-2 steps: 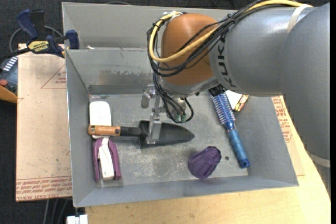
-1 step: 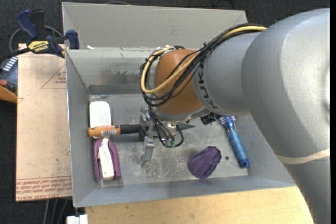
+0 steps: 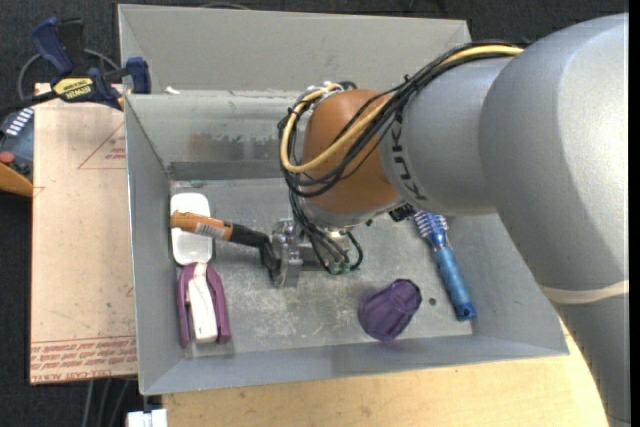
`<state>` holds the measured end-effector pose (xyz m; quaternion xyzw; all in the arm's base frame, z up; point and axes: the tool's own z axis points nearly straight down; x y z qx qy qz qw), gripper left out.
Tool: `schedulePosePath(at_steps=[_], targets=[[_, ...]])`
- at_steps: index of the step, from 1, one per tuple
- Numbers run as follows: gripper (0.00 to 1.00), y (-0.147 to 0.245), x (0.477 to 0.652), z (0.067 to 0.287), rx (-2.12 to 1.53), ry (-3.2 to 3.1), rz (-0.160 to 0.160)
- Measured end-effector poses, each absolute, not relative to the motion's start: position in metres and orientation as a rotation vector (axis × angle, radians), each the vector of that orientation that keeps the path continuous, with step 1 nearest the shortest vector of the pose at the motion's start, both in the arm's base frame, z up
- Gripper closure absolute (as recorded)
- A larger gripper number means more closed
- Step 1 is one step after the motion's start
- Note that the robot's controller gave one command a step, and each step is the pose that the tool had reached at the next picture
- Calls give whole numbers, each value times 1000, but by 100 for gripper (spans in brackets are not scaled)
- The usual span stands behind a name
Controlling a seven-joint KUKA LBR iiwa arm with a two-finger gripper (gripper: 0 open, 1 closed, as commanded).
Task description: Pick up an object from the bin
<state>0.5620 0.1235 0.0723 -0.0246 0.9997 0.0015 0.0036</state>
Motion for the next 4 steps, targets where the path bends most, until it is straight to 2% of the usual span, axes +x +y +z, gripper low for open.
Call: schedulePosePath(at_steps=[1,2,3,4], targets=[[100,123,562,72,-77,3134,5],[100,132,574,136,-98,3126,7],[100,148,579,115,-104,3133,5],[100,148,580,210,-123,3130,6]])
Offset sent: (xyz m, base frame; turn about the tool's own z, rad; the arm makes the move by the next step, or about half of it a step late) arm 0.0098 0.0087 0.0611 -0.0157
